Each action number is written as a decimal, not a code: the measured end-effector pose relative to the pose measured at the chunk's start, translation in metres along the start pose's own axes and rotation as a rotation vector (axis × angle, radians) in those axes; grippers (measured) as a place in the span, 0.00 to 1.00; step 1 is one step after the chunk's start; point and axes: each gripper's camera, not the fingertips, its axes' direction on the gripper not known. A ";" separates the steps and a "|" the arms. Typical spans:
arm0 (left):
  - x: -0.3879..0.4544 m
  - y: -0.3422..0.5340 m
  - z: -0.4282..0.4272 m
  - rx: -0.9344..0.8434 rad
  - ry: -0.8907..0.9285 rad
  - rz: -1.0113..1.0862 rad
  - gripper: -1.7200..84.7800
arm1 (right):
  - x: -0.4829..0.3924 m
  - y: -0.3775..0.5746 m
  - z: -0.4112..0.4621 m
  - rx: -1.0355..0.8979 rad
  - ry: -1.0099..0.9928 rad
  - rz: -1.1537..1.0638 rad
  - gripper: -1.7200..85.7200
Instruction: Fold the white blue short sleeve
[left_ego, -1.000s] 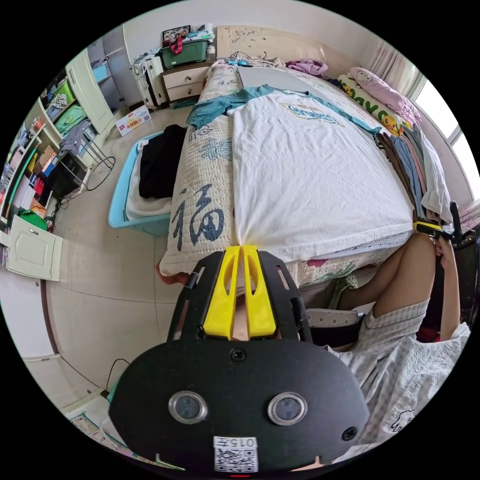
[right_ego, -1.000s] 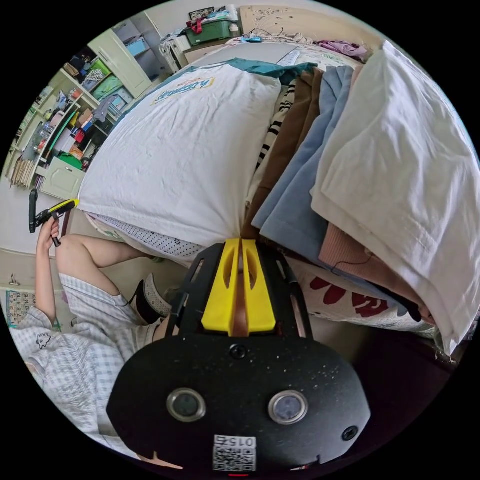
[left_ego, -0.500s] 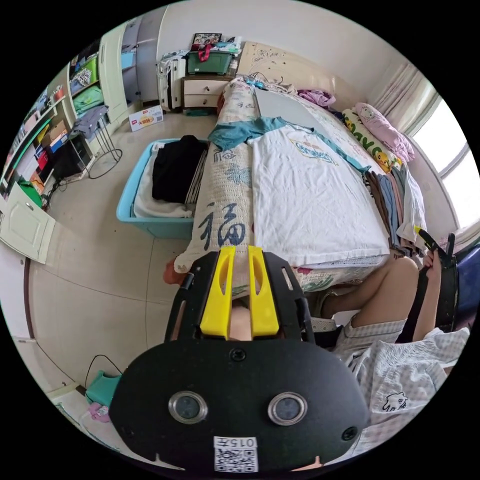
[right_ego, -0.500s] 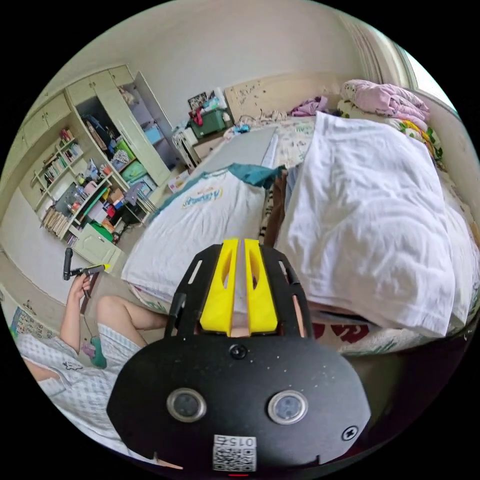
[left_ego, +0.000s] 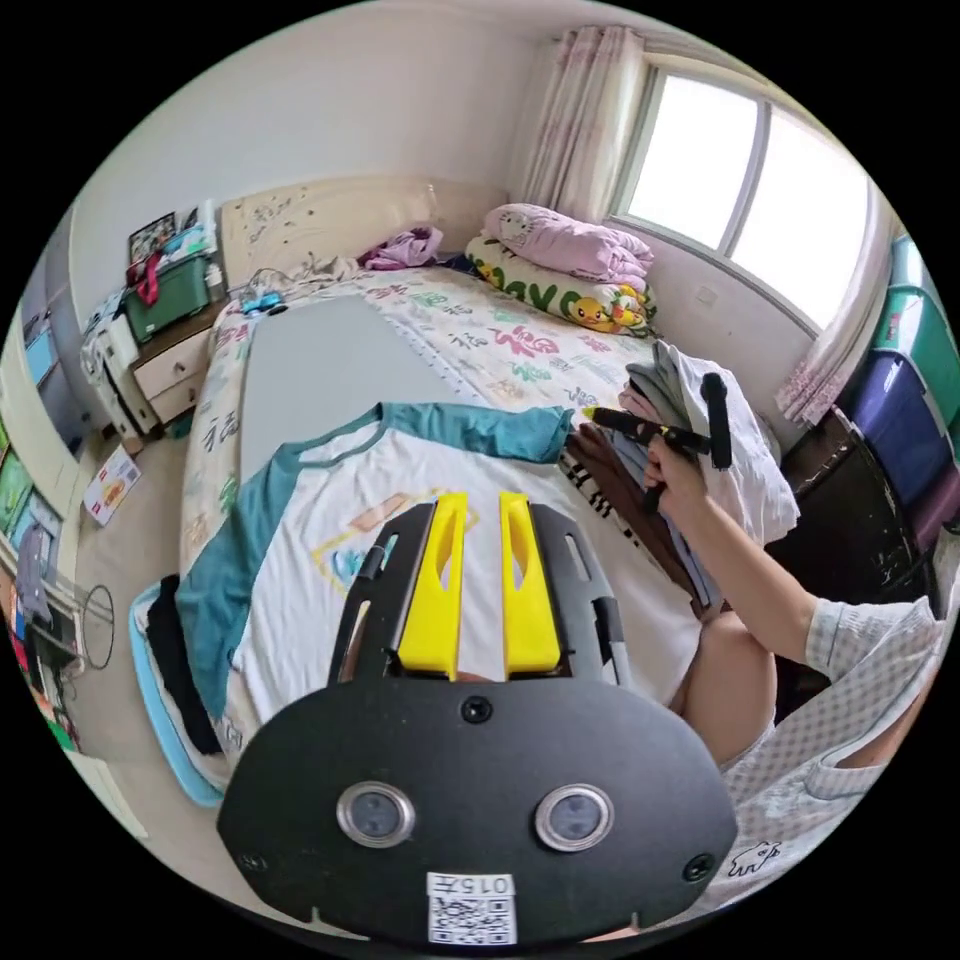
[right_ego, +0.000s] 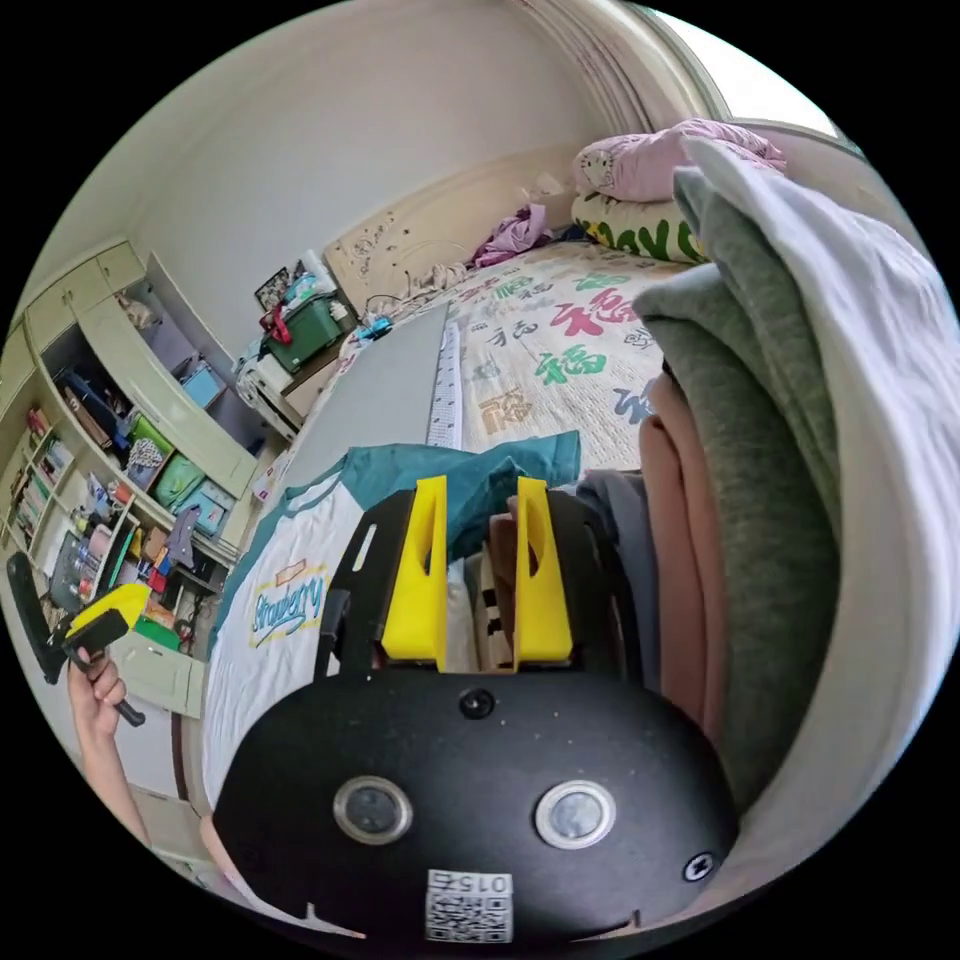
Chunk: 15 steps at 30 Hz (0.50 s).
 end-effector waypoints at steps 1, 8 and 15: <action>0.012 -0.034 0.039 -0.020 0.001 0.057 0.09 | 0.006 -0.007 0.016 -0.017 -0.038 0.004 0.13; 0.063 -0.188 0.271 -0.187 0.123 0.132 0.11 | 0.001 0.001 0.044 0.125 0.125 -0.095 0.02; 0.115 -0.227 0.462 -0.486 0.095 0.161 0.14 | 0.012 -0.004 0.043 0.150 0.040 -0.097 0.01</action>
